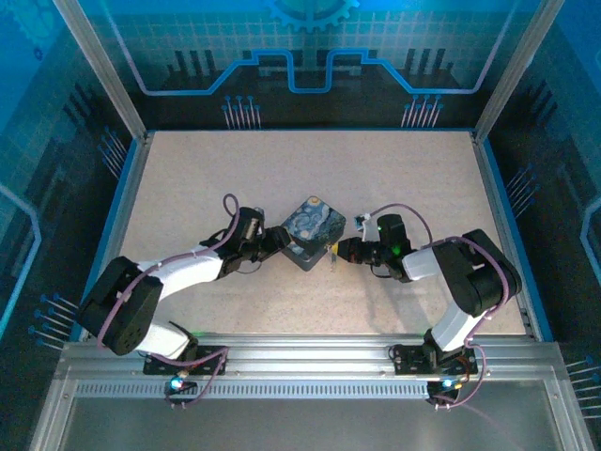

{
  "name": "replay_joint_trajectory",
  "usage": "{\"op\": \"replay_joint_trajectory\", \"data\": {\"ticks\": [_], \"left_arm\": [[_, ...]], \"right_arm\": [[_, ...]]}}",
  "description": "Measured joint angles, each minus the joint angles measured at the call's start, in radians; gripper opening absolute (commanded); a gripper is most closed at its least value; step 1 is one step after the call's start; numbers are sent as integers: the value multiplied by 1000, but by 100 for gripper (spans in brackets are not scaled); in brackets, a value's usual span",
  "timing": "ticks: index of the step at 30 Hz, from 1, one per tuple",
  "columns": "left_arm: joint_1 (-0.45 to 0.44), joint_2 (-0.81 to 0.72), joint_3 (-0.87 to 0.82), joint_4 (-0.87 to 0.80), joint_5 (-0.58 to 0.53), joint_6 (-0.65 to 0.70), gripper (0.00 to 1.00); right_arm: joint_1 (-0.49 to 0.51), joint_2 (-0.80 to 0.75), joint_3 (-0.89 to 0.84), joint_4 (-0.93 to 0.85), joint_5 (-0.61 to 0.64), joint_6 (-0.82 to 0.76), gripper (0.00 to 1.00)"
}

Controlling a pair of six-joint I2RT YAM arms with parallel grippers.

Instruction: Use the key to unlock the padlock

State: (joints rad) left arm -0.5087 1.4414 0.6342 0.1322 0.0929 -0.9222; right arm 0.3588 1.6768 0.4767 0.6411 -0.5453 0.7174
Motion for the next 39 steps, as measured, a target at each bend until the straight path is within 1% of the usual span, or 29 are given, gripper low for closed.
{"op": "replay_joint_trajectory", "data": {"ticks": [6,21,31,39], "left_arm": [[-8,-5,-4,0,-4,-19,49],[-18,-5,-9,4,-3,-22,53],[-18,-5,-10,0,-3,-22,57],[-20,-5,-14,2,2,-22,60]], "right_arm": [[0,0,-14,39,26,56,0],[17,0,-39,137,151,236,0],[75,-5,-37,138,304,354,0],[75,-5,-29,149,362,393,0]]}}
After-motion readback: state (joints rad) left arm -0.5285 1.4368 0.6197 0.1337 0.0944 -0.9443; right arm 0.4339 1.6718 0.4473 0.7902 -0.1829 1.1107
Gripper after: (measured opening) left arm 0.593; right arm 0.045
